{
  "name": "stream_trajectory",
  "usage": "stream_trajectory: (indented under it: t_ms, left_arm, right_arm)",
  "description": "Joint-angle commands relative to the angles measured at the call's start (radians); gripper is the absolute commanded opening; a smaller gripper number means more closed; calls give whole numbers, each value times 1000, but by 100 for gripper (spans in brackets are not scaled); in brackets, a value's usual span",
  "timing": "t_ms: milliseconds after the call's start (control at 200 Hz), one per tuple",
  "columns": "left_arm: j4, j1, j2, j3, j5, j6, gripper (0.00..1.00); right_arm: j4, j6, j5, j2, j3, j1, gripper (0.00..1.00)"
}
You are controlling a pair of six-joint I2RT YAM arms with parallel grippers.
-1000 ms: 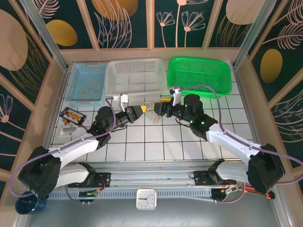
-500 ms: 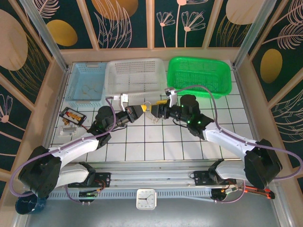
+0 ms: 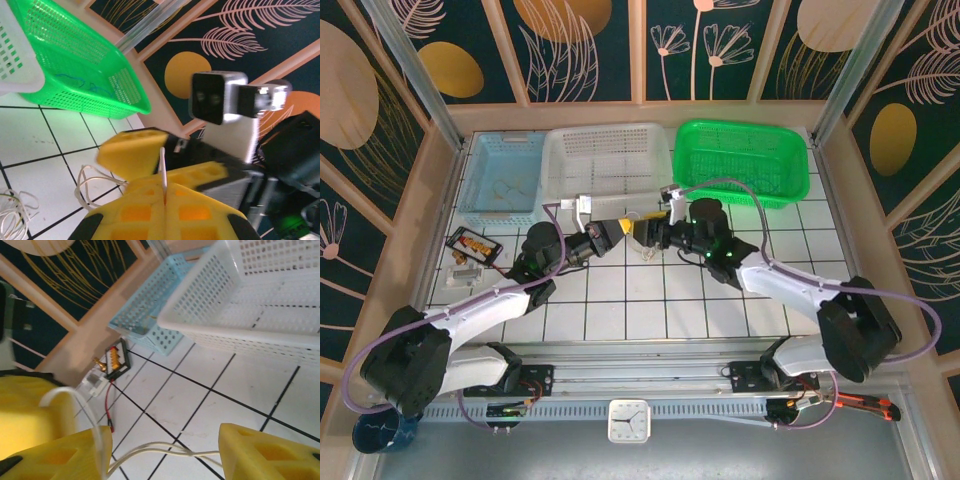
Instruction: Untangle the cables
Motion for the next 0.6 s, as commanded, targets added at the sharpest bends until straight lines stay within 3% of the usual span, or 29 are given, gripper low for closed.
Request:
stream_trajectory:
  t_ms: [0,395,595]
  left_arm:
    - [78,-6,0,31,34,-32,0]
    - [76,-7,7,86,81,-90,0]
    - [86,-6,61,125,104,-104,0]
  right_arm:
    - [29,2,71,57,64,1,56]
    - [139,121,101,173,116,-146,37]
    - [163,131,64,161,152,-192,7]
